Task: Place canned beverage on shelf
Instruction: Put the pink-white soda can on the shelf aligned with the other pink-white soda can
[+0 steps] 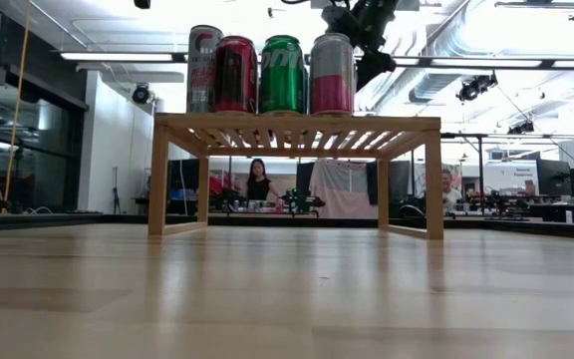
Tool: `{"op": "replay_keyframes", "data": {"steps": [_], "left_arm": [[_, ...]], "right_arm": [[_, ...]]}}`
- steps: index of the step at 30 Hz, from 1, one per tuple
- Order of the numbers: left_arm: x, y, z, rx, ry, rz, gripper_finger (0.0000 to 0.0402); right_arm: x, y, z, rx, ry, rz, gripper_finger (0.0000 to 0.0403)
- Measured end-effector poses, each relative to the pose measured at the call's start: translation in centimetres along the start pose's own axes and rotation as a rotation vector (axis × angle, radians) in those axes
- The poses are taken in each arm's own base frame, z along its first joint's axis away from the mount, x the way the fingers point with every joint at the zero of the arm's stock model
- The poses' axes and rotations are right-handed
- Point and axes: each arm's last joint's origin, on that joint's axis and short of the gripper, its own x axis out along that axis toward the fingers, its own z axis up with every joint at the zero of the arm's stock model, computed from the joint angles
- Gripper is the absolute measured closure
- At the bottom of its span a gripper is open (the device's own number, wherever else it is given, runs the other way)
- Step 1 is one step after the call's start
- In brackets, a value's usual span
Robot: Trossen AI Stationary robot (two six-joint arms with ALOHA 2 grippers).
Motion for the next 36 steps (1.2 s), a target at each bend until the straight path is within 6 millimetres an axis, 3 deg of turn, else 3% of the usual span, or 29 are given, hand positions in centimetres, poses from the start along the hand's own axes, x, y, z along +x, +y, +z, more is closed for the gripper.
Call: {"op": "replay_keyframes", "data": {"steps": [10, 21, 27, 36], "left_arm": [[0.0, 0.0, 0.0, 0.0, 0.0, 0.0, 0.0035], [0.0, 0.0, 0.0, 0.0, 0.0, 0.0, 0.0035], [0.0, 0.0, 0.0, 0.0, 0.0, 0.0, 0.0035], [0.0, 0.0, 0.0, 0.001, 0.0, 0.0, 0.0035]], "right_arm": [[0.0, 0.0, 0.1, -0.034, -0.012, 0.003, 0.009], [-0.1, 0.1, 0.2, -0.042, -0.026, 0.007, 0.0006], [-0.5, 0.0, 0.1, -0.054, -0.035, 0.009, 0.0006], [-2.9, -0.7, 0.0, -0.058, -0.103, 0.011, 0.0006]]}}
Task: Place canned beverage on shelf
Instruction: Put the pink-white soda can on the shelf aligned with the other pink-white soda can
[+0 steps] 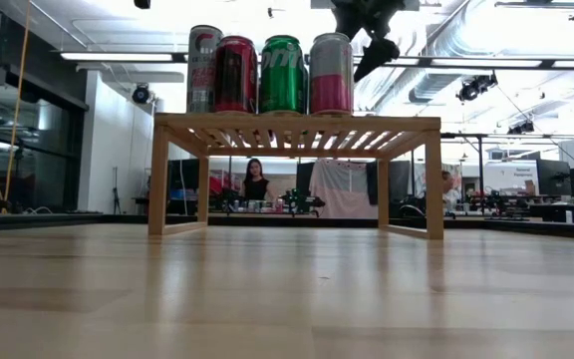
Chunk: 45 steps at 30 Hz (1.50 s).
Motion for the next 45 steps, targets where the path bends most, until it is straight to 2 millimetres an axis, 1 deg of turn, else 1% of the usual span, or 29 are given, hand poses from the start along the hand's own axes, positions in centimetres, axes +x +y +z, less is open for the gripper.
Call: {"op": "replay_keyframes", "data": {"steps": [6, 10, 16, 40, 43, 45], "left_arm": [[0.0, 0.0, 0.0, -0.001, 0.0, 0.0, 0.0035], [0.0, 0.0, 0.0, 0.0, 0.0, 0.0, 0.0035], [0.0, 0.0, 0.0, -0.001, 0.0, -0.001, 0.0035], [0.0, 0.0, 0.0, 0.008, -0.001, 0.0, 0.0035], [0.0, 0.0, 0.0, 0.008, 0.0, 0.0, 0.0035], [0.0, 0.0, 0.0, 0.009, 0.0, 0.0, 0.0035]], "right_arm": [[-1.6, -0.3, -0.1, -0.012, -0.042, 0.0, 0.0006], [-2.3, -0.3, -0.2, -0.011, -0.063, 0.001, 0.0006], [-2.6, -0.3, -0.3, 0.008, -0.067, 0.011, 0.0006], [-2.6, -0.1, -0.3, 0.038, -0.056, 0.057, 0.0006], [-2.7, 0.0, -0.4, 0.034, -0.051, 0.089, 0.0006], [-3.2, 0.0, -0.5, 0.021, -0.053, 0.121, 0.0006]]}}
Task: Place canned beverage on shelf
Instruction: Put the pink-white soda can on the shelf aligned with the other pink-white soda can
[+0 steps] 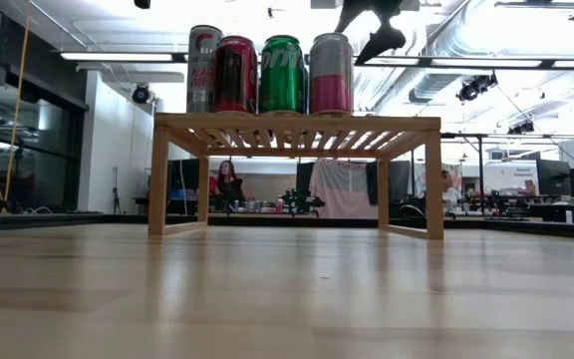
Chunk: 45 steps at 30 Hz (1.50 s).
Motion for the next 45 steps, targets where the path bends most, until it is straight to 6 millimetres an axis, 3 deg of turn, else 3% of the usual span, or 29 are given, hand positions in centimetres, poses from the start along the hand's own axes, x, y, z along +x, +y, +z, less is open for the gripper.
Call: {"op": "replay_keyframes", "data": {"steps": [5, 11, 16, 20, 23, 28, 32, 38, 45], "left_arm": [[0.0, 0.0, 0.0, 0.0, 0.0, 0.0, 0.0035], [0.0, 0.0, 0.0, 0.0, 0.0, 0.0, 0.0035], [0.0, 0.0, 0.0, 0.0, -0.002, 0.005, 0.0035], [0.0, 0.1, 0.0, 0.0, -0.009, 0.023, 0.0035], [0.0, 0.1, 0.0, 0.0, -0.01, 0.024, 0.0035], [0.0, 0.1, 0.0, -0.011, -0.011, 0.026, 0.0035], [0.0, 0.2, 0.1, -0.016, -0.024, 0.055, 0.0035], [0.0, 0.2, 0.1, -0.018, -0.031, 0.071, 0.0035], [0.0, 0.2, 0.1, -0.046, -0.032, 0.071, 0.0035]], "right_arm": [[-2.4, 0.2, -0.4, -0.025, -0.055, 0.012, 0.0006], [-5.7, -0.1, -1.5, -0.065, -0.117, -0.093, 0.0006], [-6.6, -0.3, -2.0, -0.072, -0.122, -0.168, 0.0006], [-5.1, -0.2, -3.4, -0.12, -0.122, -0.173, 0.0006], [-3.4, -0.4, -5.9, -0.128, -0.137, -0.143, 0.0006], [-2.0, -1.5, -10.6, -0.022, -0.201, -0.106, 0.0006], [-2.1, -2.0, -12.1, 0.124, -0.319, -0.049, 0.0006], [-1.5, -2.0, -11.7, 0.079, -0.485, 0.016, 0.0006], [0.6, -3.4, -8.7, 0.014, -0.489, -0.138, 0.0008]]}}
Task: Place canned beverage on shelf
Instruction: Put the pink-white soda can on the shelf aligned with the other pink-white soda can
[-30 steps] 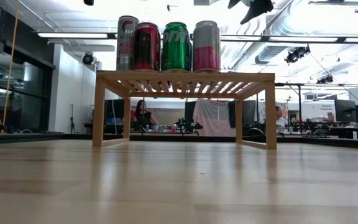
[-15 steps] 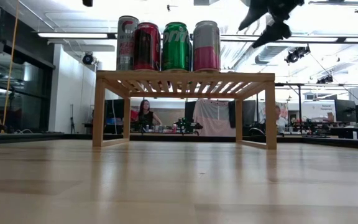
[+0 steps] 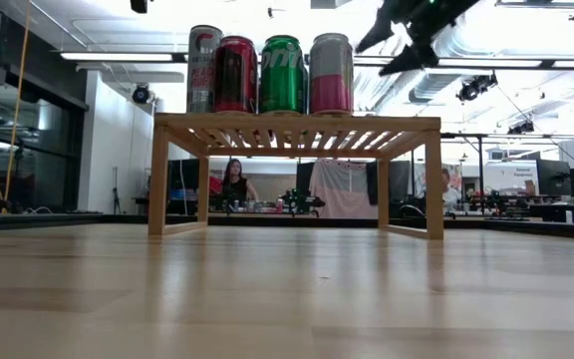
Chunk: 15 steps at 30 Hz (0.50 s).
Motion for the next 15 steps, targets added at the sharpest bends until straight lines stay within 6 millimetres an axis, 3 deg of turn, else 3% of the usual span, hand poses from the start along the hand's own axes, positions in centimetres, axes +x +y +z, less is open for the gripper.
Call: {"op": "replay_keyframes", "data": {"steps": [3, 5, 8, 12, 13, 15], "left_arm": [[0.0, 0.0, 0.0, -0.017, -0.001, 0.002, 0.0035], [0.0, 0.0, 0.0, -0.023, -0.001, 0.001, 0.0035], [0.0, 0.0, 0.0, -0.024, 0.0, 0.001, 0.0035], [0.0, 0.0, 0.0, -0.024, 0.0, 0.001, 0.0035], [0.0, 0.0, 0.0, -0.024, -0.001, 0.001, 0.0035], [0.0, 0.0, 0.0, -0.024, 0.0, 0.001, 0.0035]], "right_arm": [[1.9, -1.4, 0.5, -0.002, 0.053, -0.091, 0.0033], [2.8, -2.3, 0.9, -0.001, 0.064, -0.126, 0.0071], [4.0, -3.6, 0.9, 0.004, 0.093, -0.138, 0.0167], [5.5, -4.4, -0.2, 0.0, 0.168, -0.043, 0.0351], [5.8, -4.5, -0.4, -0.01, 0.176, -0.007, 0.0376], [6.5, -4.5, -0.9, -0.008, 0.185, 0.046, 0.0377]]}}
